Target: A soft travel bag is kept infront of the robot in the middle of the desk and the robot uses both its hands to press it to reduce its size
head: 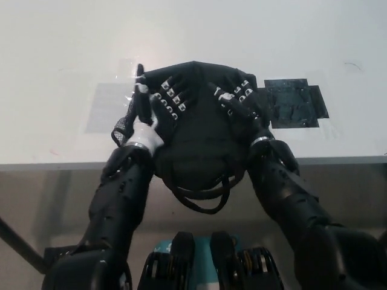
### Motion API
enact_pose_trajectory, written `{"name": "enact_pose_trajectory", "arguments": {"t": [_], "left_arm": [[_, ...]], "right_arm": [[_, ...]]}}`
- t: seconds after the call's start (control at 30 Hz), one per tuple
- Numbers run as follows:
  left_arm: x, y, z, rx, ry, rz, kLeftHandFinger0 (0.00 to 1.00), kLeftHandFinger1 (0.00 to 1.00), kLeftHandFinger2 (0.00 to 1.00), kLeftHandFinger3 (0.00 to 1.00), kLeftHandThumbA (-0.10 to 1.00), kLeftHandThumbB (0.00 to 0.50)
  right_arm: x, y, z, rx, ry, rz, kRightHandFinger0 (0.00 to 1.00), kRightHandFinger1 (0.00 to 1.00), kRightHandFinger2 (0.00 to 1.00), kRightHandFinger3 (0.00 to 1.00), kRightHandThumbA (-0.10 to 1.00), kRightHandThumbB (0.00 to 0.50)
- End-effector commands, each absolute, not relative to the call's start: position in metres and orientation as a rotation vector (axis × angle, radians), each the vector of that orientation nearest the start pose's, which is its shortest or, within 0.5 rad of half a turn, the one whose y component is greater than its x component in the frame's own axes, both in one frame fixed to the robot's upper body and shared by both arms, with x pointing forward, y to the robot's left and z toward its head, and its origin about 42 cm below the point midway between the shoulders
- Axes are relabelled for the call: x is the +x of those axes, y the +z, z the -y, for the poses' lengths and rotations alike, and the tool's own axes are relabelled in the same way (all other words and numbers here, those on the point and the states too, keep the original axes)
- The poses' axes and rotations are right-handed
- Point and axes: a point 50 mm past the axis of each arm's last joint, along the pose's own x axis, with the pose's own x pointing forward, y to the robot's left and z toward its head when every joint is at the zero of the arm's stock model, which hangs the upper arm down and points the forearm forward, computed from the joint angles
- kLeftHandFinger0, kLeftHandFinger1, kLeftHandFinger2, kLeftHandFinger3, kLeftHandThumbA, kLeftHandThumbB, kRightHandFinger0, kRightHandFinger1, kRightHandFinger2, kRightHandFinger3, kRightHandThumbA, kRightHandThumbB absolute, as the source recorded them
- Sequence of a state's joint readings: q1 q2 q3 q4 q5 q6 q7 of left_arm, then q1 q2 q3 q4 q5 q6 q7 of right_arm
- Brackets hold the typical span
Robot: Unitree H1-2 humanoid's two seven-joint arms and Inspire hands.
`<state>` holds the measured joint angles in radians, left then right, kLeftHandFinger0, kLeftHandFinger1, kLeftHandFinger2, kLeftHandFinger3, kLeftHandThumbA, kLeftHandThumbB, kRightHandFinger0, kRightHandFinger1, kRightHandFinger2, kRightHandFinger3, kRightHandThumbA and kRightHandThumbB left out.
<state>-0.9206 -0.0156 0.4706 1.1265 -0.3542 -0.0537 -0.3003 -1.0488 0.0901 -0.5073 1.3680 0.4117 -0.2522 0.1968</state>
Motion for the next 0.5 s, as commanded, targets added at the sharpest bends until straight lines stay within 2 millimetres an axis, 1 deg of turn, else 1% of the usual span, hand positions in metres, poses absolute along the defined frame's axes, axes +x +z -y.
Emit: {"name": "enact_pose_trajectory", "arguments": {"t": [0.0,0.03,0.1,0.17,0.2,0.23,0.27,0.3,0.33,0.4,0.43,0.47], "left_arm": [[0.534,0.181,-0.225,-0.772,-0.132,-0.082,1.0,1.0,1.0,1.0,1.0,0.271],[0.535,0.19,-0.231,-0.791,-0.138,-0.066,1.0,1.0,1.0,1.0,1.0,0.25],[0.537,0.198,-0.236,-0.841,-0.135,-0.044,1.0,1.0,1.0,1.0,1.0,0.24],[0.539,0.203,-0.24,-0.886,-0.127,-0.038,1.0,1.0,1.0,1.0,1.0,0.244],[0.54,0.201,-0.242,-0.919,-0.11,-0.043,1.0,1.0,1.0,1.0,1.0,0.258],[0.54,0.198,-0.243,-0.952,-0.091,-0.05,1.0,1.0,1.0,1.0,1.0,0.265],[0.541,0.196,-0.244,-0.992,-0.064,-0.063,1.0,1.0,1.0,1.0,1.0,0.283],[0.54,0.19,-0.244,-1.032,-0.035,-0.074,1.0,1.0,1.0,1.0,1.0,0.281],[0.541,0.19,-0.244,-1.038,-0.033,-0.074,1.0,1.0,1.0,1.0,1.0,0.282],[0.537,0.173,-0.244,-1.063,0.007,-0.115,1.0,1.0,1.0,1.0,1.0,0.259],[0.533,0.162,-0.242,-1.052,0.012,-0.137,1.0,1.0,1.0,1.0,1.0,0.251],[0.53,0.156,-0.241,-1.042,0.008,-0.149,1.0,1.0,1.0,1.0,1.0,0.249]], "right_arm": [[0.545,0.19,0.129,0.843,0.084,-0.067,1.0,1.0,1.0,1.0,1.0,0.241],[0.546,0.191,0.132,0.85,0.082,-0.062,1.0,1.0,1.0,1.0,1.0,0.233],[0.547,0.192,0.136,0.874,0.074,-0.058,1.0,1.0,1.0,1.0,1.0,0.227],[0.548,0.193,0.139,0.898,0.067,-0.056,1.0,1.0,1.0,1.0,1.0,0.233],[0.548,0.192,0.141,0.94,0.068,-0.057,1.0,1.0,1.0,1.0,1.0,0.232],[0.548,0.191,0.143,0.973,0.062,-0.058,1.0,1.0,1.0,1.0,1.0,0.225],[0.548,0.191,0.144,1.011,0.058,-0.059,1.0,1.0,1.0,1.0,1.0,0.226],[0.548,0.19,0.144,1.068,0.045,-0.074,1.0,1.0,1.0,1.0,1.0,0.23],[0.549,0.192,0.145,1.076,0.045,-0.074,1.0,1.0,1.0,1.0,1.0,0.229],[0.547,0.185,0.144,1.163,0.015,-0.117,1.0,1.0,1.0,1.0,1.0,0.218],[0.544,0.177,0.143,1.179,0.003,-0.137,1.0,1.0,1.0,1.0,1.0,0.224],[0.541,0.172,0.143,1.184,-0.003,-0.148,1.0,1.0,1.0,1.0,1.0,0.225]]}}
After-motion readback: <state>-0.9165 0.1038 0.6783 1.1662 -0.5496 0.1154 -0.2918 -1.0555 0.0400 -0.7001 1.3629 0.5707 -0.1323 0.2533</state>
